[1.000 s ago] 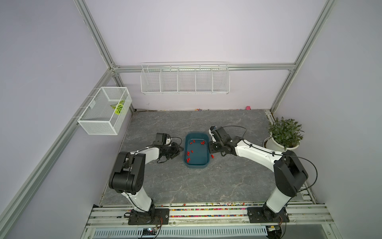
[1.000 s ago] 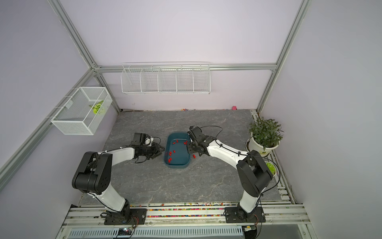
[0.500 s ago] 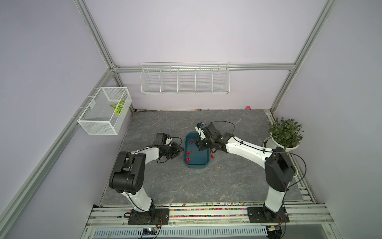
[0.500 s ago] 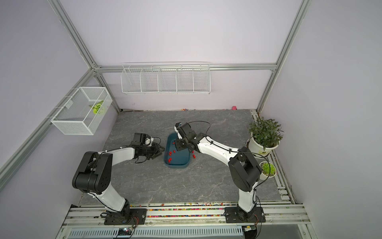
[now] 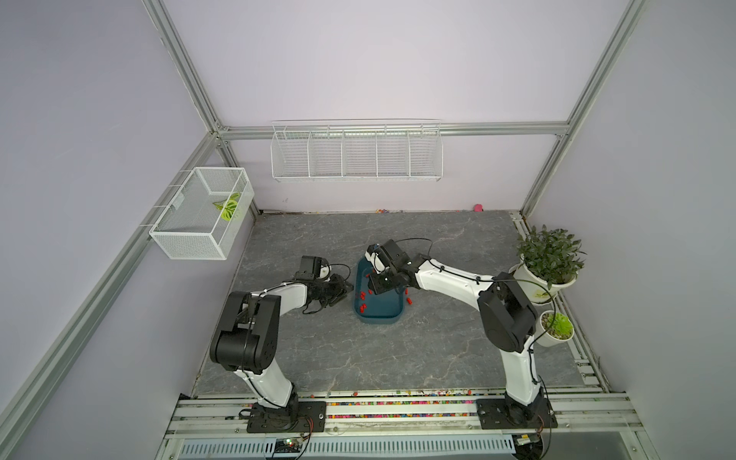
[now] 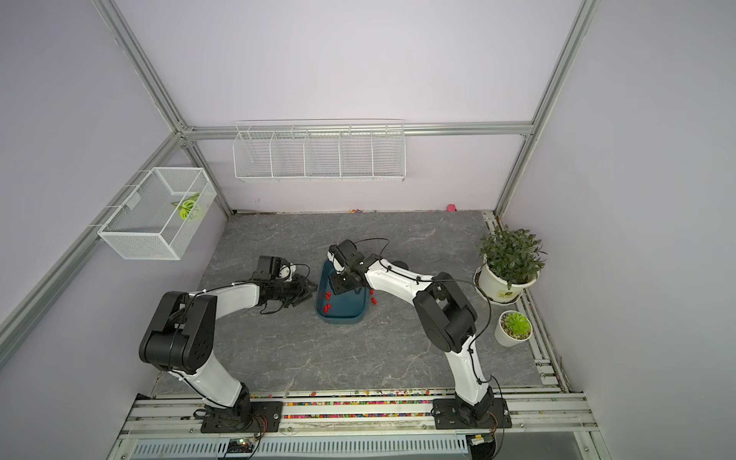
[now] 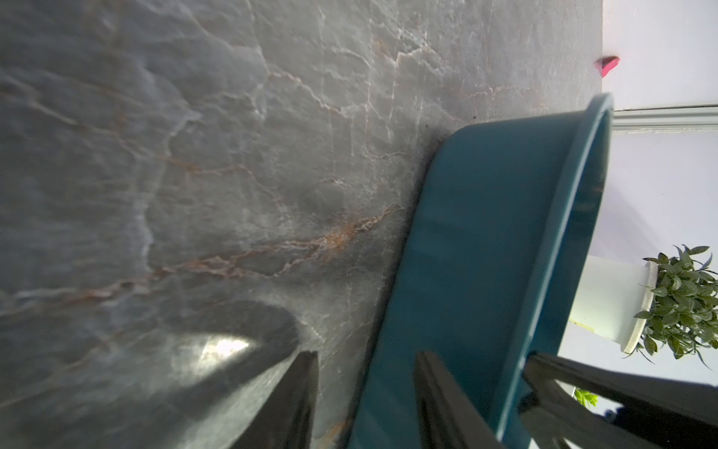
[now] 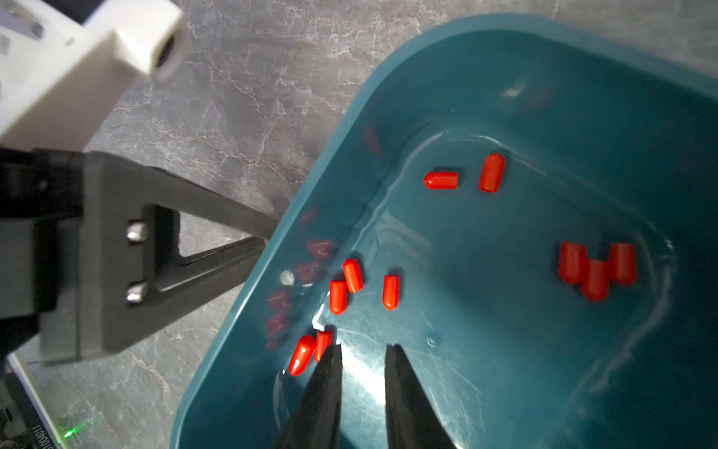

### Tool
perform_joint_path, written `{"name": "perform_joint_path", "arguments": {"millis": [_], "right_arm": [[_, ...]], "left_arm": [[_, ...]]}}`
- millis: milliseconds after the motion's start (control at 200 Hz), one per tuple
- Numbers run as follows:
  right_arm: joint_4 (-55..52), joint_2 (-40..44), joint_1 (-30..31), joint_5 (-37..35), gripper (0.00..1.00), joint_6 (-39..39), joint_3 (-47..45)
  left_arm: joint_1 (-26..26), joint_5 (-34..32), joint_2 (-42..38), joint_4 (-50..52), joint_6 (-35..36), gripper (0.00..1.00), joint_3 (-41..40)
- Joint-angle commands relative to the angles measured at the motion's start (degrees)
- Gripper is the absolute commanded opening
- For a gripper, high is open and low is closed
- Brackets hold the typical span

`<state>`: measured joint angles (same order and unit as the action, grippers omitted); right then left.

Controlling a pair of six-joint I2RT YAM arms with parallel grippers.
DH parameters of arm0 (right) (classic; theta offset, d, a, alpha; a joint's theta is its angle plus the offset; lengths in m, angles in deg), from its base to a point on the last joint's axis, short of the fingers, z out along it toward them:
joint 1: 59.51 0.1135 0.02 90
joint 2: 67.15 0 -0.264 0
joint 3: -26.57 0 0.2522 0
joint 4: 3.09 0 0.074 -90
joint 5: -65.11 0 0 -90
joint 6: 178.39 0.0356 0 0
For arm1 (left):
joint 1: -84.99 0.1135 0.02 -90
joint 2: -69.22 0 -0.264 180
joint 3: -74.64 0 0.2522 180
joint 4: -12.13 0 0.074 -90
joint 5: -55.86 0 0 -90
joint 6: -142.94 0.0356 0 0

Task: Take the screw protection sleeves out of the storage box
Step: Pick up the screw protection sleeve from the storage box.

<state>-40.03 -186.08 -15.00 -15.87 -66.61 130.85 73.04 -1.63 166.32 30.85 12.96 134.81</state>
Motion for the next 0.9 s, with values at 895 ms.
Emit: {"name": "perform_joint_path", "arguments": {"millis": [895], "right_arm": [[-9.78, -11.36, 0.66, -2.14, 0.26, -0.63, 11.14]], "left_arm": [[0.14, 0.73, -0.14, -0.82, 0.70, 0.47, 0.61]]}}
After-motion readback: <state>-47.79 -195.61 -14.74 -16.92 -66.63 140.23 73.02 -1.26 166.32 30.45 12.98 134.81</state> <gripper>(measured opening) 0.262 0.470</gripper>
